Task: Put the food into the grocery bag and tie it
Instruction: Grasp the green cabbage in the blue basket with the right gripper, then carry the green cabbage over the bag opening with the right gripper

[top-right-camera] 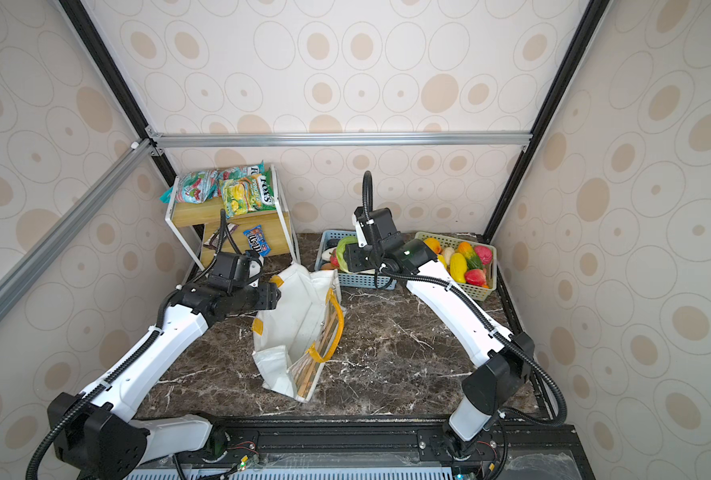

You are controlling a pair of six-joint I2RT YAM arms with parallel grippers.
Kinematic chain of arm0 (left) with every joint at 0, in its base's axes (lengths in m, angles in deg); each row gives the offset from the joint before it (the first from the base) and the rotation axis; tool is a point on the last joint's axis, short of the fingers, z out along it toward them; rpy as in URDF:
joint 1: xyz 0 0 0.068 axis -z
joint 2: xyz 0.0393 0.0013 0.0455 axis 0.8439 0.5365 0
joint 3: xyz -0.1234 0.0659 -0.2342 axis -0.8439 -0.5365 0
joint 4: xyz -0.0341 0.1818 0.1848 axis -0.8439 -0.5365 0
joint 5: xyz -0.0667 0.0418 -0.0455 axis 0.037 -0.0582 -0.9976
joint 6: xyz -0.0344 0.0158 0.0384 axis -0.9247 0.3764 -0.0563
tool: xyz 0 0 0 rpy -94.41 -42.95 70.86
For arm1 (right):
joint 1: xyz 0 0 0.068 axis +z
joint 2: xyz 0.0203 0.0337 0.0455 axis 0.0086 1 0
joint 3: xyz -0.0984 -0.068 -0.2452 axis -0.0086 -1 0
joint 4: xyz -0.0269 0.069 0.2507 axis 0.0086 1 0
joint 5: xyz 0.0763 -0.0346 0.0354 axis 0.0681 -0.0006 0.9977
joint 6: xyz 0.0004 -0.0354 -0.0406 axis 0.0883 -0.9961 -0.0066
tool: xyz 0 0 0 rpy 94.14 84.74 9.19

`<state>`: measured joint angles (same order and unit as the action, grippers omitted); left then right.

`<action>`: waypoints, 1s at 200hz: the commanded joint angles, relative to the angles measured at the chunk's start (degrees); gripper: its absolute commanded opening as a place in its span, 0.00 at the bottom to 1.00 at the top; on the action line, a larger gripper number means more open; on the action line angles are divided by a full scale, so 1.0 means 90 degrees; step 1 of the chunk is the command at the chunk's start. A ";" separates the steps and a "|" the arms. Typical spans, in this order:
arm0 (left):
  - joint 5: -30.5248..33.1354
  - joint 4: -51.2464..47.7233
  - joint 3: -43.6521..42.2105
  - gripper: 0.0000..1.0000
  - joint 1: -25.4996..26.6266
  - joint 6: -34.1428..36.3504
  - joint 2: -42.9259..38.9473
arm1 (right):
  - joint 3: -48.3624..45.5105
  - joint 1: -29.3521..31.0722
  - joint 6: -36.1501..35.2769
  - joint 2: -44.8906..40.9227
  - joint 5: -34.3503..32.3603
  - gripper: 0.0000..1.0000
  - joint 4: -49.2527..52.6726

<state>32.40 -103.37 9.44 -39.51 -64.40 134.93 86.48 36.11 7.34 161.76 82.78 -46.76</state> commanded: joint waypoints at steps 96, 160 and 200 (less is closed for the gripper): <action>-0.0067 0.0025 0.0051 0.66 -0.0062 0.0412 0.0027 | 0.0256 0.1406 0.0488 -0.0132 0.0009 0.51 -0.0065; -0.0151 0.0109 0.0111 0.50 -0.0091 0.0425 0.0092 | 0.0172 0.1913 0.0670 0.0295 0.0408 0.51 -0.0207; -0.0210 0.0125 0.0179 0.38 -0.0105 0.0411 0.0149 | -0.0201 0.1976 0.0710 0.0469 0.0545 0.51 -0.0487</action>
<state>31.13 -102.88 9.44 -39.84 -61.56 135.70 86.55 53.48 12.74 165.24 86.60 -48.40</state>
